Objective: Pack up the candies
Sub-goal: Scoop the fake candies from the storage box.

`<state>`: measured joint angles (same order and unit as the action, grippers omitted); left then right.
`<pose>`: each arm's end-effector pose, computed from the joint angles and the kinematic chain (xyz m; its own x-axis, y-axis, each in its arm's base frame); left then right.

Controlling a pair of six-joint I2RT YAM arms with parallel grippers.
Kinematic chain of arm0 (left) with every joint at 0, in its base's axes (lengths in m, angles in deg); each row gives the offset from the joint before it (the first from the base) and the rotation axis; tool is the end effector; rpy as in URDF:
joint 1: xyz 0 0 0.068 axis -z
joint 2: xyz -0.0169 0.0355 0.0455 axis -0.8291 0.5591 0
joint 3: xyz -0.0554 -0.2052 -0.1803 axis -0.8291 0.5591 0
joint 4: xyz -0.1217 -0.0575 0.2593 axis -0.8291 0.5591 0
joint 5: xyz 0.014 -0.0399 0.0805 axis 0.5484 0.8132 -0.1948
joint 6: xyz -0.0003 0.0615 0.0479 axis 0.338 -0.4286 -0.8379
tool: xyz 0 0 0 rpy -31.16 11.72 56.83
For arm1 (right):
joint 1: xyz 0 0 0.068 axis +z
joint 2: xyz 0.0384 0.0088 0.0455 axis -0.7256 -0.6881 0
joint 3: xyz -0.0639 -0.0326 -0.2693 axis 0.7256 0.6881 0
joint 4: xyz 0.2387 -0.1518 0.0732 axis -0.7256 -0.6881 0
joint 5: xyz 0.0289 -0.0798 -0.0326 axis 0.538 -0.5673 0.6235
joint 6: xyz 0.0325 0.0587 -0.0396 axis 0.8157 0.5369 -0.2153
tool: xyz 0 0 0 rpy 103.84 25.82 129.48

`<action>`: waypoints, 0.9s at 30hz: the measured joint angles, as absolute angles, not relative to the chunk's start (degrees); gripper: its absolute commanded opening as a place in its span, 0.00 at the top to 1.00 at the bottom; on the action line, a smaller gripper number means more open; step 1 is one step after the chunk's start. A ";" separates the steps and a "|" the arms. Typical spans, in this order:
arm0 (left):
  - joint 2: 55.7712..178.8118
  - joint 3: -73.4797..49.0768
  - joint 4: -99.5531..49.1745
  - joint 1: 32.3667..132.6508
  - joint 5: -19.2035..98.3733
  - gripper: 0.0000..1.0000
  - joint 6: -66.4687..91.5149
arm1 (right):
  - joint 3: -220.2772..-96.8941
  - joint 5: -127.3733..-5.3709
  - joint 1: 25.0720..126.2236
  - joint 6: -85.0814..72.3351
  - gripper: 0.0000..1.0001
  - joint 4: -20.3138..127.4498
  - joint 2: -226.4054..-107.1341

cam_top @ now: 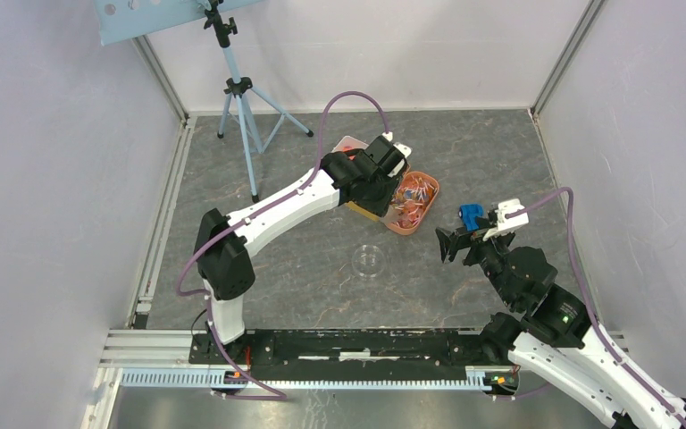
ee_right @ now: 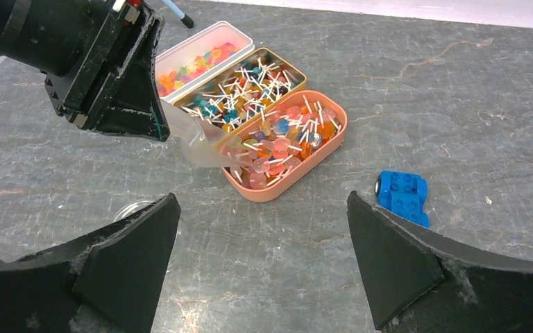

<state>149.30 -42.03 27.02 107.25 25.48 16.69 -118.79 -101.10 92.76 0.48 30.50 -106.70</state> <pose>0.2945 -0.3562 0.2890 -0.6974 0.4375 -0.5676 0.5719 0.8171 -0.0729 0.1275 0.0892 0.3189 -0.1817 0.1145 -0.9767 -0.2974 0.9403 0.1655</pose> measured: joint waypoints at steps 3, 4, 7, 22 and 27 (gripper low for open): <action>149.32 -42.09 27.07 107.25 25.43 0.98 16.43 | -118.70 -101.06 92.76 0.51 0.02 30.53 -106.70; 149.32 -42.09 27.07 107.25 25.43 0.98 16.19 | -118.70 -101.06 92.76 0.51 0.02 30.53 -106.70; 149.32 -42.09 27.07 107.25 25.43 0.98 15.77 | -118.68 -101.04 92.76 0.57 0.02 30.53 -106.70; 149.41 -39.01 22.61 107.25 24.52 0.98 15.80 | -117.63 -101.00 92.76 1.05 0.02 30.53 -106.70; 149.39 -37.92 20.88 107.54 23.86 0.98 15.80 | -117.63 -101.02 92.76 1.16 0.02 30.55 -106.70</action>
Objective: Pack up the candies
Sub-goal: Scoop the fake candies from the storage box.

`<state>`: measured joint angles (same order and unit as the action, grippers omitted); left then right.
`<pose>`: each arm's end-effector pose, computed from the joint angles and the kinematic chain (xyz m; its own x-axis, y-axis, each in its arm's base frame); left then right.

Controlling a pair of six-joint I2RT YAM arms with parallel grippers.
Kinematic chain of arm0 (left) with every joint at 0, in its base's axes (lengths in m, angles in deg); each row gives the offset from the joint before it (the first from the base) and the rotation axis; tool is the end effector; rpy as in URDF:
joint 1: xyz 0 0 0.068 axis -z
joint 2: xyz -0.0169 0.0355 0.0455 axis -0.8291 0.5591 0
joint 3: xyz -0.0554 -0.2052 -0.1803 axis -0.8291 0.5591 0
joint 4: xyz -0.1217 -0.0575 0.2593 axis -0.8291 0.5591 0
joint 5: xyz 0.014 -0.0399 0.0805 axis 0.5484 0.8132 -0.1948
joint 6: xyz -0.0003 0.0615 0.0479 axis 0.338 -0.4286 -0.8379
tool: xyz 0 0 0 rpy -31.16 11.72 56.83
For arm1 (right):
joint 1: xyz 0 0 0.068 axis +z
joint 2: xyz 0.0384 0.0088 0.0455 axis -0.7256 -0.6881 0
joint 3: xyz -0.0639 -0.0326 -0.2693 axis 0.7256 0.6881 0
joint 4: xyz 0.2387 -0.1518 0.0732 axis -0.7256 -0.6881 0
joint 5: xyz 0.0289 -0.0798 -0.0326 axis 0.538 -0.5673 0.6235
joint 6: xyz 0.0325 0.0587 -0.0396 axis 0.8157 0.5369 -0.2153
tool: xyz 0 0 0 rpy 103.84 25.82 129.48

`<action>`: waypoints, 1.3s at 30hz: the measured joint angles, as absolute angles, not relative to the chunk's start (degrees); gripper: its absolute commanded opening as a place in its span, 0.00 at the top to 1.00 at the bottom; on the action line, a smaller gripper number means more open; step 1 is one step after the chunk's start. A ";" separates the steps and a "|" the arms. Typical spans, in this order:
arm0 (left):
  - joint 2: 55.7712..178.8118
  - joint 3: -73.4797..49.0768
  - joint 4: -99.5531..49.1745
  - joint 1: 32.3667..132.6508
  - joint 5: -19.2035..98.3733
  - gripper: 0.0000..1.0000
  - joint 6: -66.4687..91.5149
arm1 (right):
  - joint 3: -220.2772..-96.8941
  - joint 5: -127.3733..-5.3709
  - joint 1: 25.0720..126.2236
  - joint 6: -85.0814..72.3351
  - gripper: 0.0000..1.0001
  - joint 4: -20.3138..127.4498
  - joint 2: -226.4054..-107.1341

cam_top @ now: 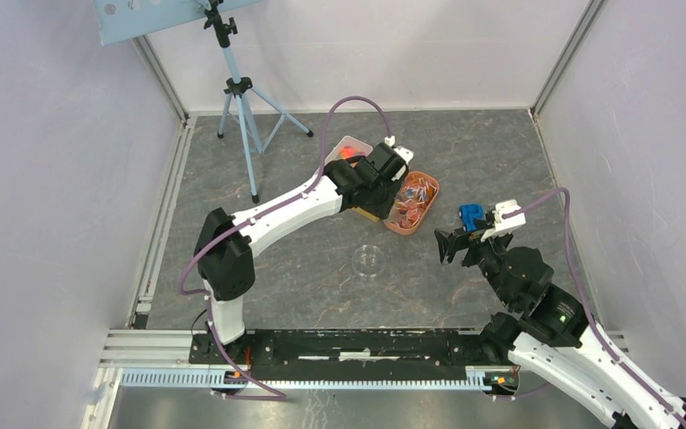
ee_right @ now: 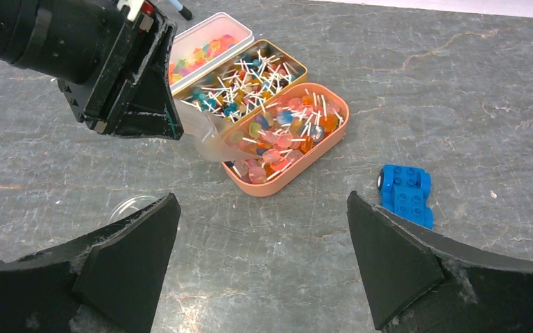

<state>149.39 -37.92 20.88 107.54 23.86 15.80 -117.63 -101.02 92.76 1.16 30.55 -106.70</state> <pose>0.2978 -0.3611 0.2711 -0.6706 0.4354 -0.6006 0.5757 0.8161 -0.0512 0.1289 0.0908 0.3112 -0.1986 0.1119 -0.9737 -0.2941 0.9409 0.1681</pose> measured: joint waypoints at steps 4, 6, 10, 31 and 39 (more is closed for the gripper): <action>148.97 -34.73 17.05 107.58 23.77 0.98 15.84 | -117.52 -101.02 92.76 1.36 0.02 30.55 -106.70; 148.54 -32.94 15.11 107.60 23.82 0.98 15.84 | -117.41 -101.02 92.76 1.51 0.02 30.55 -106.70; 147.51 -30.12 12.33 107.62 23.88 0.98 15.86 | -117.30 -101.02 92.76 1.58 0.02 30.55 -106.70; 143.60 -20.78 2.45 107.60 23.84 0.98 18.33 | -116.80 -100.56 92.76 2.06 0.02 30.96 -106.70; 143.60 -20.19 1.49 107.58 23.79 0.98 20.71 | -116.80 -100.01 92.76 2.14 0.02 30.96 -106.70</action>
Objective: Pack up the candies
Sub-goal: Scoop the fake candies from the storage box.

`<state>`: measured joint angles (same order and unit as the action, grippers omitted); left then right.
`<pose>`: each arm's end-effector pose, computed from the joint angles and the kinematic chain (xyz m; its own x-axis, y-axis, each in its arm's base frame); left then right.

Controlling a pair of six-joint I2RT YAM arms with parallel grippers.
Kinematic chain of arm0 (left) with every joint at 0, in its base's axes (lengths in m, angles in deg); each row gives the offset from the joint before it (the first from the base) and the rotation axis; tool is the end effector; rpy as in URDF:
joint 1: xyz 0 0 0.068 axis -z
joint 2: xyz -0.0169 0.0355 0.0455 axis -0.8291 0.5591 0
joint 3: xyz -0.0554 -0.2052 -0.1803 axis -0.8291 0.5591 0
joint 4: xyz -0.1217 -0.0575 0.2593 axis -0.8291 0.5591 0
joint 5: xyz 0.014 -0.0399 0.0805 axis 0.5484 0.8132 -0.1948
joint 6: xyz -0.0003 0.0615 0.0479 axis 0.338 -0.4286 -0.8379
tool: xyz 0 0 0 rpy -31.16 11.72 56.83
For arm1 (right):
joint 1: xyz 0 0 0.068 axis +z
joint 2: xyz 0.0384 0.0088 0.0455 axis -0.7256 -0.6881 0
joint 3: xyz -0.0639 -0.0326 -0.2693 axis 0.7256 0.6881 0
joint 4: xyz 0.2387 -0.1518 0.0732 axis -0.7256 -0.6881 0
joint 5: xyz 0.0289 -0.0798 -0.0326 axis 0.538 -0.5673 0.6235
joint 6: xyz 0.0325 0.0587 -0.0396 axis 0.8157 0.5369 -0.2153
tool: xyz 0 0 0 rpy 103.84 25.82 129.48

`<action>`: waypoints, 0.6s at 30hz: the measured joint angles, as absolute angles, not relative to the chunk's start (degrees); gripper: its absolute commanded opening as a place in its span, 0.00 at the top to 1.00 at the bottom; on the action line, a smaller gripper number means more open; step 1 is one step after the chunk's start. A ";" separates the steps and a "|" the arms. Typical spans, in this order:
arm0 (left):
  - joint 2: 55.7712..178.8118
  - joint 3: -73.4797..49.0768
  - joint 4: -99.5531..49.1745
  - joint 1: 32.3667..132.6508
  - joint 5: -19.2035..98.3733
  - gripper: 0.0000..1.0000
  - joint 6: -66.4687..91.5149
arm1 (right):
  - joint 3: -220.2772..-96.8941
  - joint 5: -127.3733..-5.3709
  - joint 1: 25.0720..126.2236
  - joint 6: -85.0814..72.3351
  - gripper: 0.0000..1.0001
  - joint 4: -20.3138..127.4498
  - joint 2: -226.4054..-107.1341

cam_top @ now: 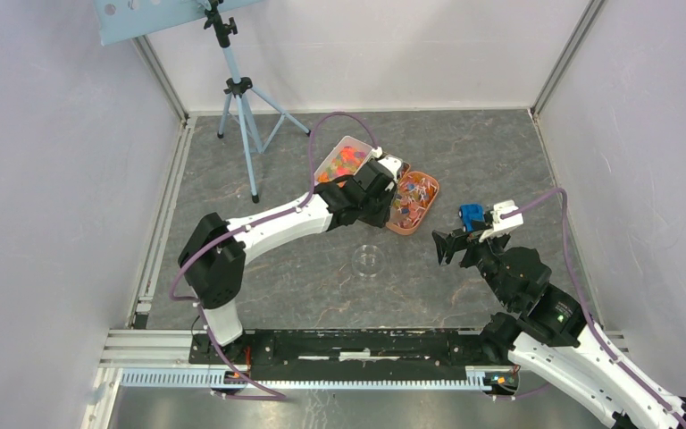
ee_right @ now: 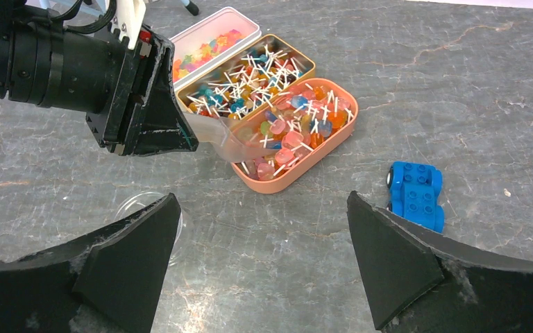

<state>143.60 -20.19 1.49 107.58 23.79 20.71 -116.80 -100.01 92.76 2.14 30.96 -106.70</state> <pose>0.2877 -0.3488 0.2308 -0.6652 0.2990 -0.6841 0.5262 0.8378 -0.1454 0.1296 0.0931 0.3064 -0.2129 0.1213 -0.9695 -0.3056 0.9342 0.1840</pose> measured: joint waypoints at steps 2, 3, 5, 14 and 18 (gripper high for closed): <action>143.51 -19.82 1.03 107.58 23.68 0.98 21.04 | -116.80 -99.99 92.76 2.14 0.02 30.96 -106.70; 143.40 -19.38 0.47 107.58 23.66 0.98 21.06 | -116.80 -99.99 92.76 2.14 0.02 30.98 -106.70; 142.98 -18.18 -0.93 107.58 23.64 0.98 21.08 | -116.80 -99.97 92.76 2.14 0.02 30.98 -106.70; 141.98 -15.38 -4.69 107.58 23.75 0.98 21.08 | -116.80 -99.73 92.76 2.10 0.02 31.44 -107.10; 141.98 -15.38 -4.74 107.58 23.75 0.98 21.08 | -116.80 -99.71 92.76 2.10 0.02 31.44 -107.19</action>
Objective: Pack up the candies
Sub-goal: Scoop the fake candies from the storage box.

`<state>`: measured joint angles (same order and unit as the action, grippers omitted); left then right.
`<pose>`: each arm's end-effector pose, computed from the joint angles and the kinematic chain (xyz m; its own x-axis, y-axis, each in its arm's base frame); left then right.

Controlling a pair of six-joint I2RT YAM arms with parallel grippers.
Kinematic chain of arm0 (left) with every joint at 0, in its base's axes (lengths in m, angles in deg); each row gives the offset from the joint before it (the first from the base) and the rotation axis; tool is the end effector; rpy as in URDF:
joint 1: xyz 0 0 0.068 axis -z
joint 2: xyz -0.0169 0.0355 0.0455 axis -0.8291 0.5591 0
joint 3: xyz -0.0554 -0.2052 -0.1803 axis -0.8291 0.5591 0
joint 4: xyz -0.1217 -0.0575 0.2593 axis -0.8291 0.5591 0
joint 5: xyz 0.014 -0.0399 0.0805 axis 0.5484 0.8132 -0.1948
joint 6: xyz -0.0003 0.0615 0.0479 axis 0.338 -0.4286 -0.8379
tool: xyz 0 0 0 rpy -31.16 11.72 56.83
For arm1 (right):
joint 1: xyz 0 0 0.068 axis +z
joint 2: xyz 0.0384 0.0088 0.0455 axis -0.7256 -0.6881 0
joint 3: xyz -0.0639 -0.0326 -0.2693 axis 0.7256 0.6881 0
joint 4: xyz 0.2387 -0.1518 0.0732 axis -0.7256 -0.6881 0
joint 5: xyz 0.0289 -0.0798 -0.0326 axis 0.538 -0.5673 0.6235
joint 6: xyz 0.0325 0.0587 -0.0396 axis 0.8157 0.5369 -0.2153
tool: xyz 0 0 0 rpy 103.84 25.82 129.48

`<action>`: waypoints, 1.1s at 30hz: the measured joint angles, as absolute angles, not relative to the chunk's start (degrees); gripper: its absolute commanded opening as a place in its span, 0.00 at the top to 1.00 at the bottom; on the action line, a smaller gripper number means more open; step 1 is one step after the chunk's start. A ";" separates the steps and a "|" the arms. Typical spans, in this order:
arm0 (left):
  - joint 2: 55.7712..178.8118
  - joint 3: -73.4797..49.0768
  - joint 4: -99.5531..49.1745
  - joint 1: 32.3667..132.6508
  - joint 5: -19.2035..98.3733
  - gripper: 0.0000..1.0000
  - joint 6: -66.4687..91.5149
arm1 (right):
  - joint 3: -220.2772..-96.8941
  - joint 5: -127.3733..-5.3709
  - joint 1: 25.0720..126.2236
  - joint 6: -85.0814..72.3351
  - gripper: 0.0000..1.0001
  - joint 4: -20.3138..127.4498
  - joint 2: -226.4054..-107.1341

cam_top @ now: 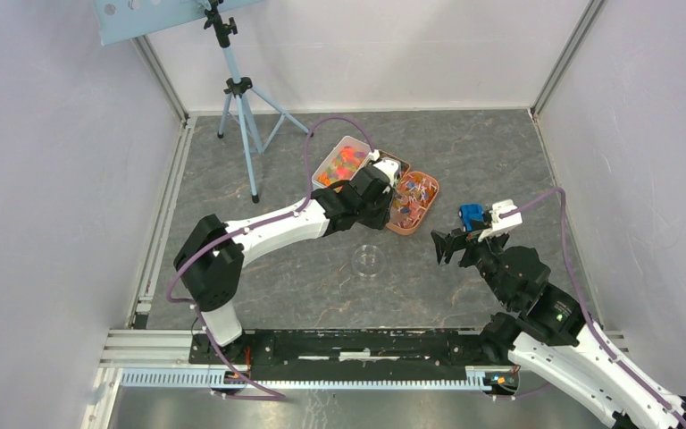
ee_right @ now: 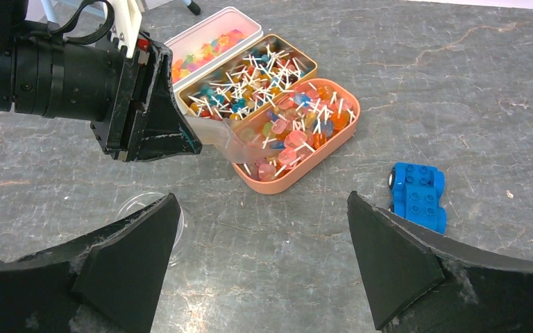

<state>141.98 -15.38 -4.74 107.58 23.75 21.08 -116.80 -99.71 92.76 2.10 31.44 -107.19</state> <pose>0.2845 -0.3446 0.2220 -0.6454 0.2644 -0.7166 0.5268 0.8335 -0.1669 0.1308 0.0947 0.3063 -0.2140 0.1200 -0.9694 -0.3104 0.9326 0.1840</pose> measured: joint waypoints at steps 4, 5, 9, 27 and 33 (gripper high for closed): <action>141.98 -15.38 -4.82 107.58 23.73 0.98 21.08 | -116.80 -99.71 92.76 2.10 0.02 31.44 -107.19; 141.98 -15.27 -5.00 107.58 23.73 0.98 21.08 | -116.80 -99.71 92.76 2.12 0.02 31.44 -107.19; 141.98 -13.66 -7.38 107.58 23.79 0.98 21.08 | -116.78 -99.53 92.76 2.12 0.02 31.90 -107.19; 138.81 -5.88 -16.47 107.58 23.64 0.98 21.08 | -114.94 -98.72 92.76 2.60 0.02 33.78 -107.62; 137.26 -2.62 -20.32 107.56 23.62 0.98 21.06 | -114.44 -98.61 92.76 2.84 0.02 34.15 -107.60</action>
<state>137.26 -2.62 -20.32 107.56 23.62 21.06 -114.44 -98.61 92.76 2.84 34.15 -107.60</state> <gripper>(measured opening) 0.380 0.982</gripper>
